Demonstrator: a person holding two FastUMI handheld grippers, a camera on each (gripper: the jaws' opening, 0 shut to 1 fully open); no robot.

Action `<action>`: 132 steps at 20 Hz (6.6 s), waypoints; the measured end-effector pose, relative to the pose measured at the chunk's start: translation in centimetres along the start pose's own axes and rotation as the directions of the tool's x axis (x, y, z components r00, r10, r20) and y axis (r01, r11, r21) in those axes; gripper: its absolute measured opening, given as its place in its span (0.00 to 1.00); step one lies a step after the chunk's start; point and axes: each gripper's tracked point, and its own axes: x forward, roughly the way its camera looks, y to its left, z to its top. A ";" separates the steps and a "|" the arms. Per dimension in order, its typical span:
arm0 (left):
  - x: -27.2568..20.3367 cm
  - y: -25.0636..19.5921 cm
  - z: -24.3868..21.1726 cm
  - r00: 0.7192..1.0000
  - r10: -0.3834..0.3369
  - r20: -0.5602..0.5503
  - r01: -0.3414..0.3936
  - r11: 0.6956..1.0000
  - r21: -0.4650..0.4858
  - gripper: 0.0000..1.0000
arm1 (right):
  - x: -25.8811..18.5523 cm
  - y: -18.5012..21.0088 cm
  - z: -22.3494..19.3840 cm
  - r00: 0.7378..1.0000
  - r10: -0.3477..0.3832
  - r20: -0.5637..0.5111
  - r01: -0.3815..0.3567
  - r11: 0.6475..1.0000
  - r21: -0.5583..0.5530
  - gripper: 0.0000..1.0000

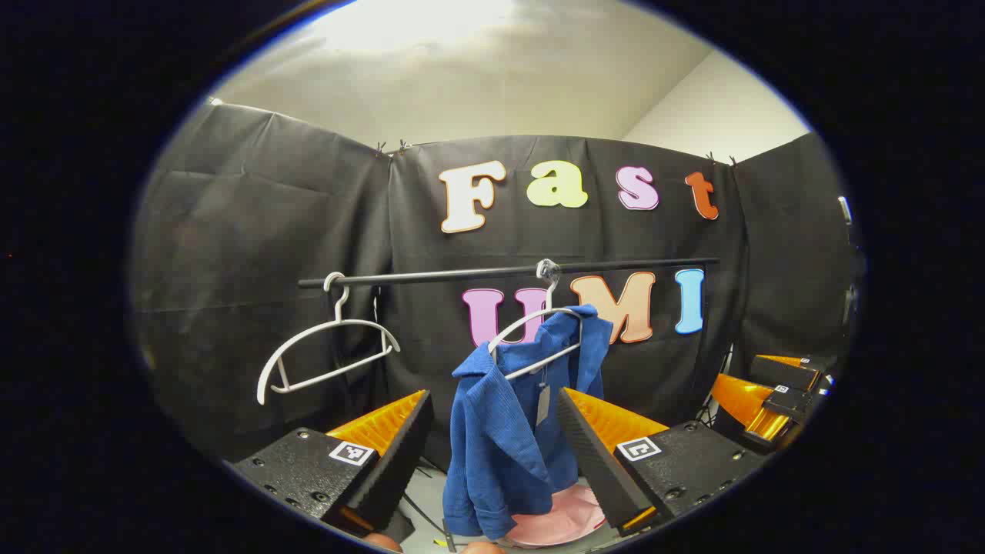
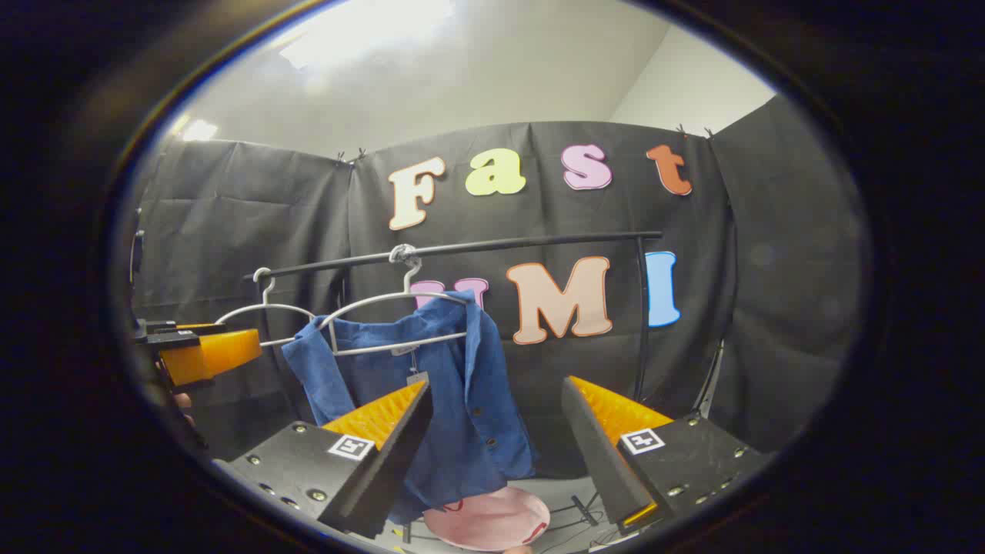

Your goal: Grasp the clothes on the hanger with both hands and then place them into the laundry hamper below.

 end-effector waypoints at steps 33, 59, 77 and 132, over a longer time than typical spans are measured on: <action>8.4 -1.9 -3.2 0.987 -0.162 -0.016 0.163 0.986 0.033 0.98 | 5.7 -1.1 -1.6 0.982 -0.190 -0.019 0.189 0.981 -0.032 1.00; 15.6 0.2 -8.1 0.998 0.053 -0.043 -0.048 0.995 0.092 0.89 | 23.0 3.3 -8.2 0.992 0.076 -0.103 -0.082 0.995 -0.062 1.00; 14.8 2.5 -11.6 0.970 0.201 -0.140 -0.194 0.979 0.061 0.55 | 28.9 5.1 -6.7 0.983 0.171 -0.066 -0.171 0.985 0.000 1.00; 12.7 9.4 -6.4 0.998 0.014 -0.069 -0.023 0.992 -0.127 0.02 | 35.7 0.9 -3.6 0.998 -0.058 -0.014 0.055 0.989 -0.136 0.00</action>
